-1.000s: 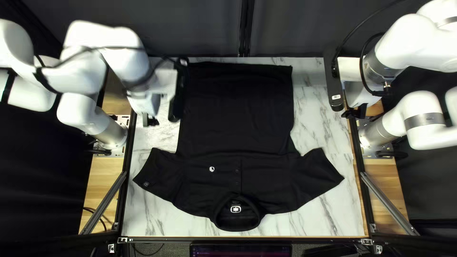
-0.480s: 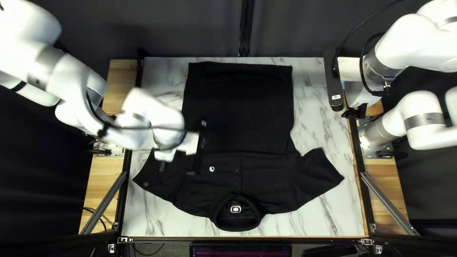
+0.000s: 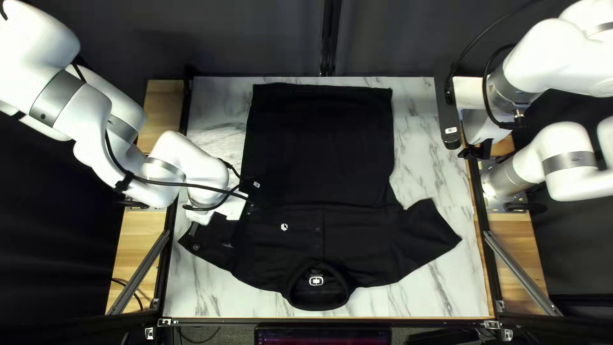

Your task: Fold t-shirt

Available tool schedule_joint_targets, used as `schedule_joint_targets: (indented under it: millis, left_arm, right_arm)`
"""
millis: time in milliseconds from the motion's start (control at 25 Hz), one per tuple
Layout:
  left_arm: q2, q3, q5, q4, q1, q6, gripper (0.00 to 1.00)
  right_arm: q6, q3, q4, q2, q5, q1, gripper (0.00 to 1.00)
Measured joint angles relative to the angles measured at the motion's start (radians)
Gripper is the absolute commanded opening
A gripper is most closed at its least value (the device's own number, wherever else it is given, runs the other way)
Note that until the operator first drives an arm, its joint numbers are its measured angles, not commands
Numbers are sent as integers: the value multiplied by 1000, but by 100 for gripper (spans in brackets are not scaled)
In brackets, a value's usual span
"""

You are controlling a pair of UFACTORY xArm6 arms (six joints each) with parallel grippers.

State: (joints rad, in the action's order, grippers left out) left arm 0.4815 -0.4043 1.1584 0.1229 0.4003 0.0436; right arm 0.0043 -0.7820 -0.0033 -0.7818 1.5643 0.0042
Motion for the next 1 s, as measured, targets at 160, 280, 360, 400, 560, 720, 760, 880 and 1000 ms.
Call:
schedule_joint_targets:
  millis: [160, 280, 360, 400, 560, 720, 760, 880, 1000]
  left_arm:
    - [3, 13, -24, -7, 77, -13, 100]
    - [-79, -46, -44, -28, 159, 21, 100]
    - [-155, -109, -46, -45, 206, 58, 100]
    - [-192, -141, -45, -53, 229, 81, 100]
    - [-294, -217, -12, -79, 285, 189, 100]
    - [-310, -228, 4, -86, 294, 219, 100]
    - [-310, -229, 4, -86, 294, 220, 100]
    - [-315, -232, 2, -86, 295, 221, 100]
    - [-408, -271, -20, -103, 311, 242, 100]
  right_arm:
    - [0, 0, 0, 0, 0, 0, 100]
    - [0, 0, 0, 0, 0, 0, 100]
    - [0, 0, 0, 0, 0, 0, 100]
    - [0, 0, 0, 0, 0, 0, 100]
    - [0, 0, 0, 0, 0, 0, 100]
    - [0, 0, 0, 0, 0, 0, 100]
    - [0, 0, 0, 0, 0, 0, 100]
    - [0, 0, 0, 0, 0, 0, 100]
    - [0, 0, 0, 0, 0, 0, 100]
